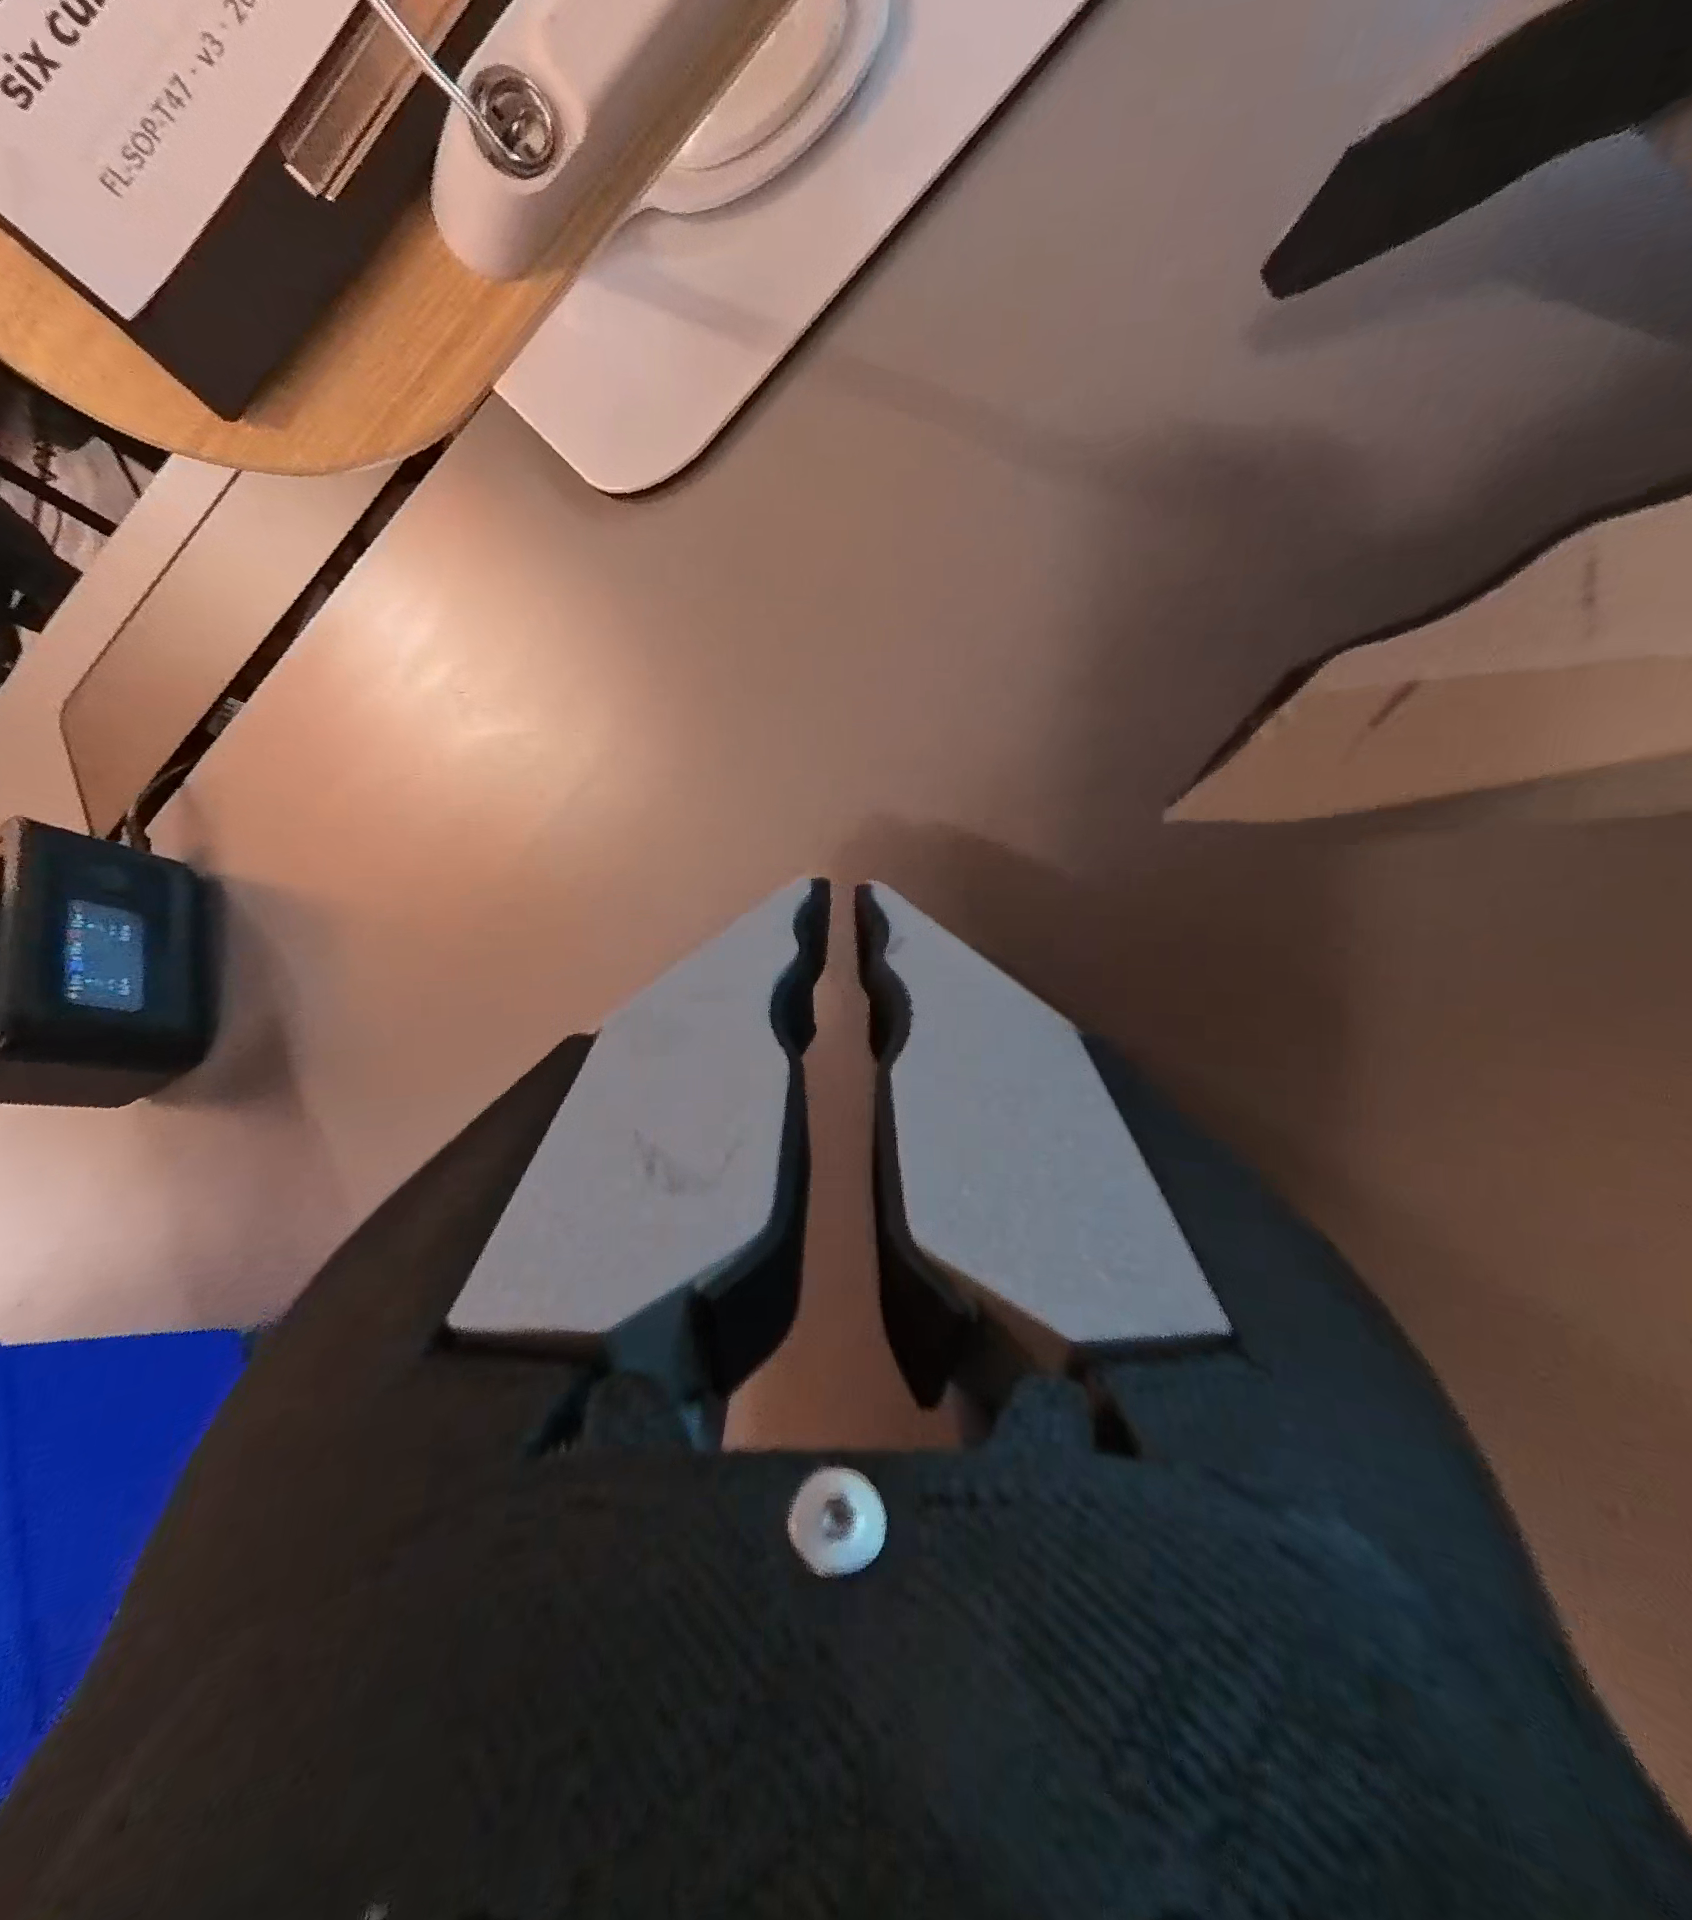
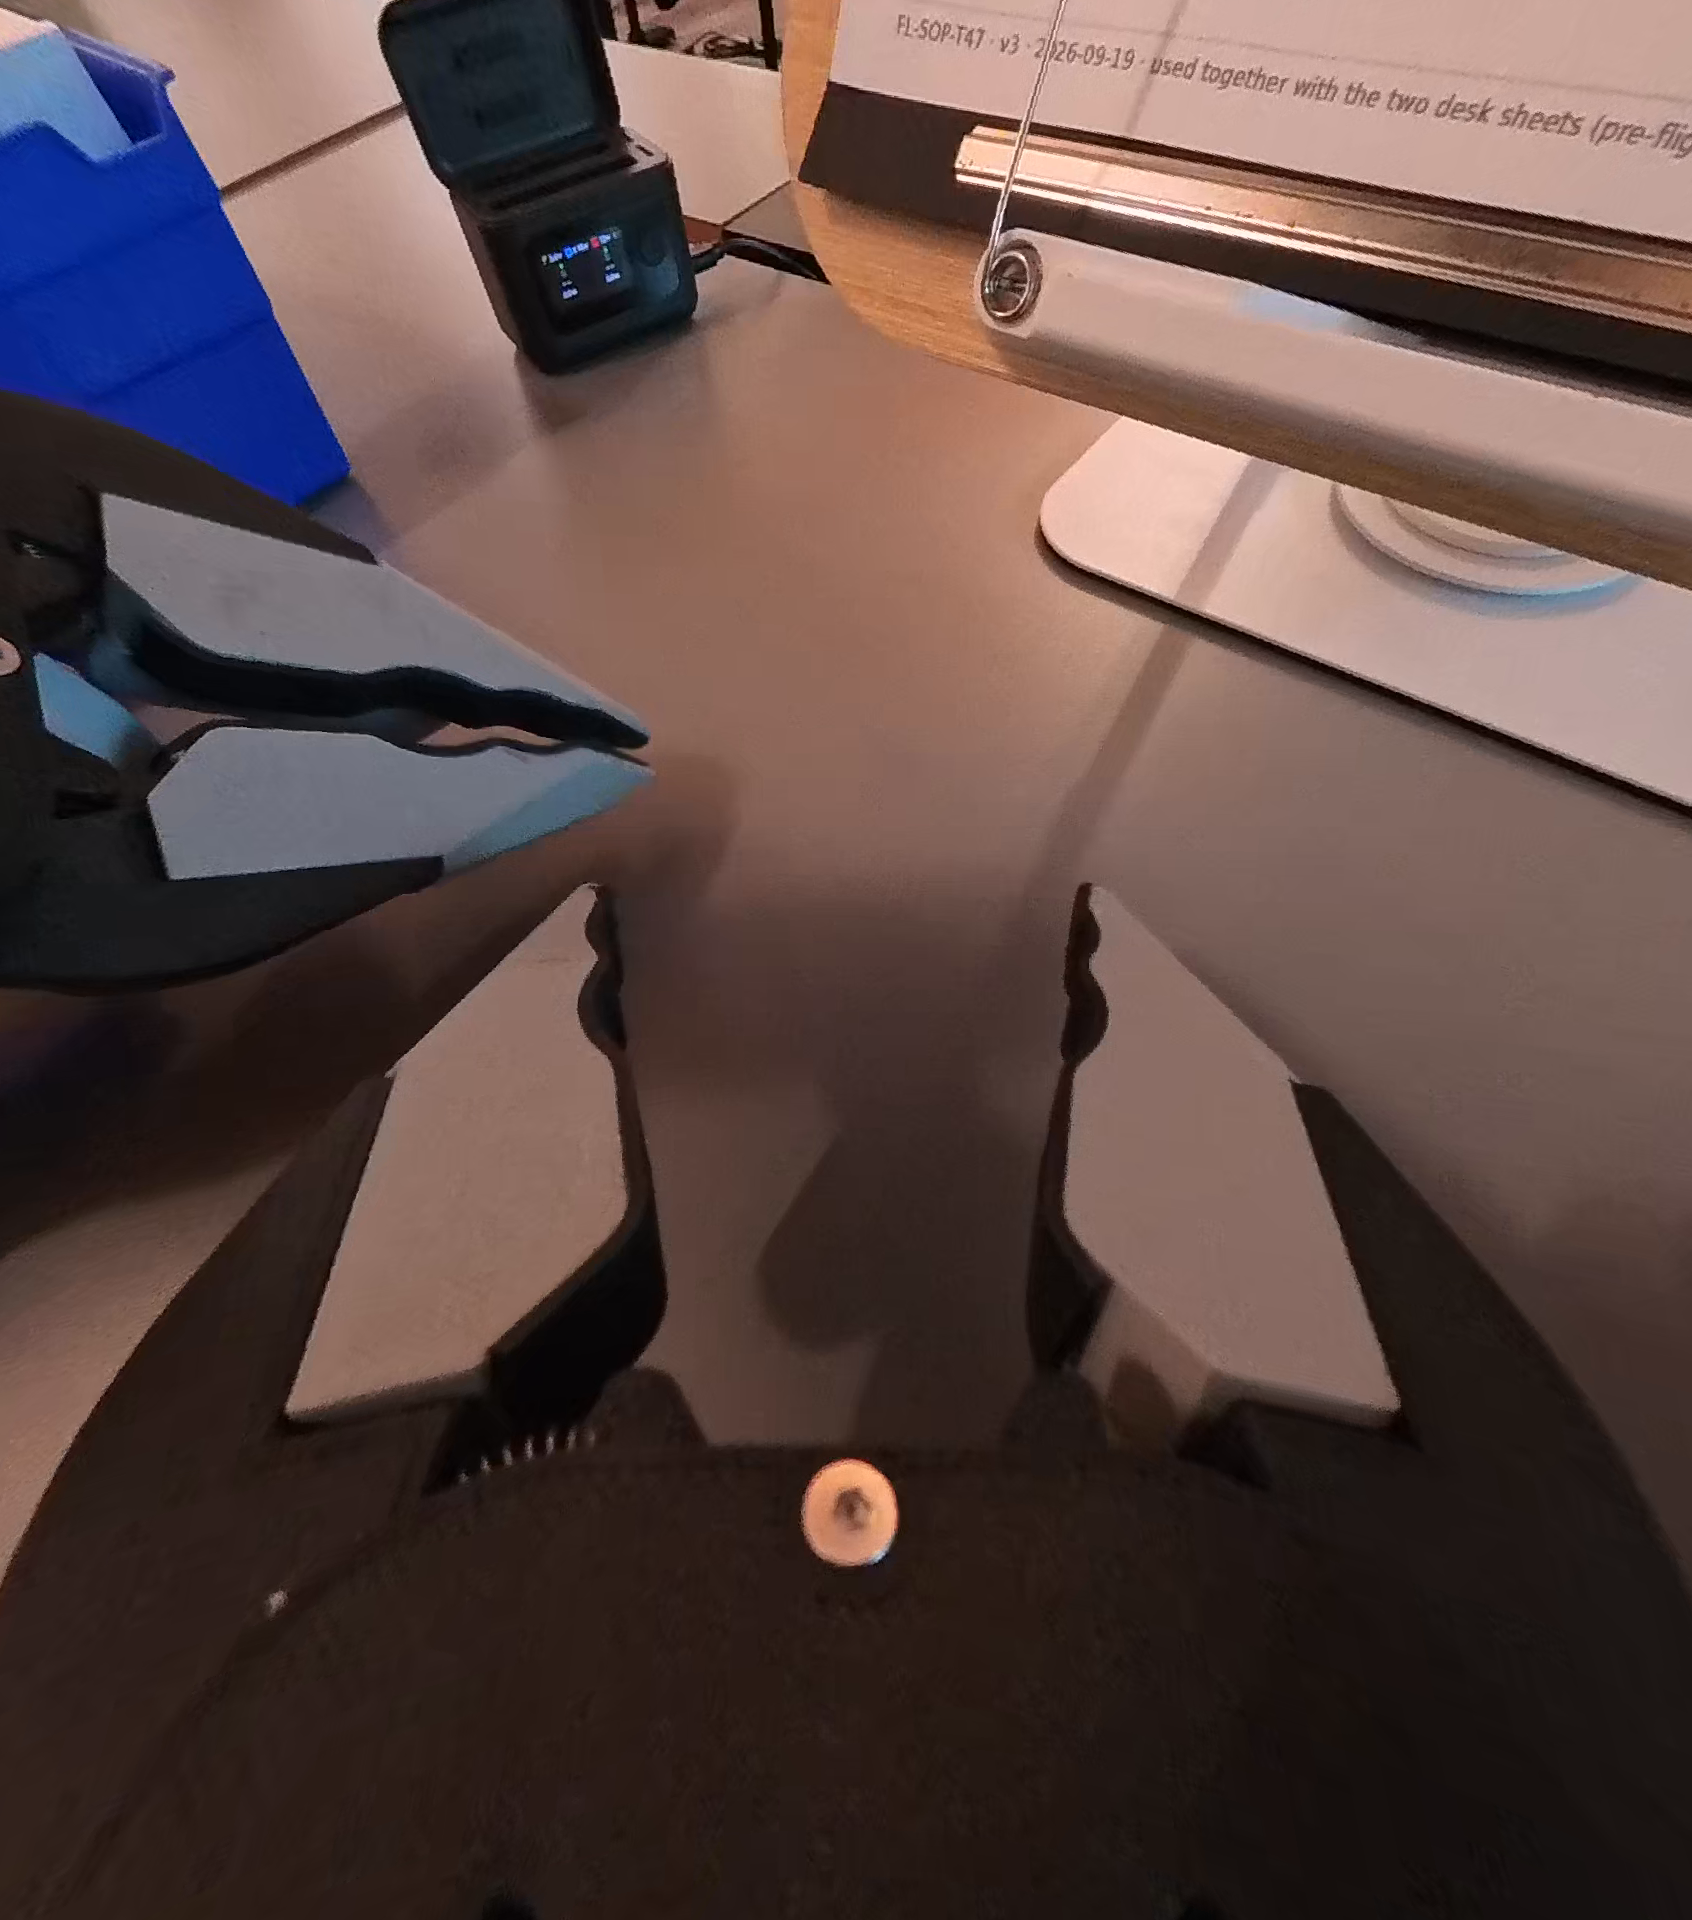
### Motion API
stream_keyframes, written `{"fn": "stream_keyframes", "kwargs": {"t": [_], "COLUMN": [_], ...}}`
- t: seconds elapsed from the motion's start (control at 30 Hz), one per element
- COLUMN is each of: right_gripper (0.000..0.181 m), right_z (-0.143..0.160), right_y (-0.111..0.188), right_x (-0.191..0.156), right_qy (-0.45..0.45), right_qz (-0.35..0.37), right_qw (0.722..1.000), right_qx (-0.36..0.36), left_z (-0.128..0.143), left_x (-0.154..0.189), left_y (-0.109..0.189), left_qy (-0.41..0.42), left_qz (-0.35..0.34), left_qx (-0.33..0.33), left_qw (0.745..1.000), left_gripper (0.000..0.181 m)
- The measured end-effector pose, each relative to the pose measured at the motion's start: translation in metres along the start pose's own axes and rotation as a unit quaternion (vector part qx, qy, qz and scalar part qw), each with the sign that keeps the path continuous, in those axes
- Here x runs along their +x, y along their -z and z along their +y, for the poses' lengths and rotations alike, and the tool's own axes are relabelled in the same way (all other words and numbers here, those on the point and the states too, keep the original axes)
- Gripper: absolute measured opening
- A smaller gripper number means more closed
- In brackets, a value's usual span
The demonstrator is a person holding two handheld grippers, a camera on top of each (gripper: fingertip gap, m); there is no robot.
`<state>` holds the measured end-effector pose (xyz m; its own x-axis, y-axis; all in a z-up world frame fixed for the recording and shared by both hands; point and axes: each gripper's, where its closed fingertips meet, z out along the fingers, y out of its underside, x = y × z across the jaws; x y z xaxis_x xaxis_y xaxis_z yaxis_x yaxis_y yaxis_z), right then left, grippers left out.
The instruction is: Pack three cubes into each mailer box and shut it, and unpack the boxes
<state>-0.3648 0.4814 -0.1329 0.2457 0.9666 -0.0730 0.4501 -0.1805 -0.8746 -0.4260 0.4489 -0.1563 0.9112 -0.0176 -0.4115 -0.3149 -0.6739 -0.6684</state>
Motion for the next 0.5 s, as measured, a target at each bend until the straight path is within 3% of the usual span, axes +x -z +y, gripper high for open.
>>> {"fn": "stream_keyframes", "kwargs": {"t": [0.5], "right_gripper": [0.083], "right_z": [0.0015], "right_y": [0.0044], "right_x": [-0.0025], "right_qy": [0.004], "right_qz": [-0.008], "right_qw": [1.0], "right_qx": [0.002], "left_z": [-0.0038], "left_x": [0.0089], "left_y": [0.0003], "left_qy": [0.023], "left_qz": [0.032], "left_qx": [0.019], "left_qw": [0.999], "left_gripper": [0.006]}}
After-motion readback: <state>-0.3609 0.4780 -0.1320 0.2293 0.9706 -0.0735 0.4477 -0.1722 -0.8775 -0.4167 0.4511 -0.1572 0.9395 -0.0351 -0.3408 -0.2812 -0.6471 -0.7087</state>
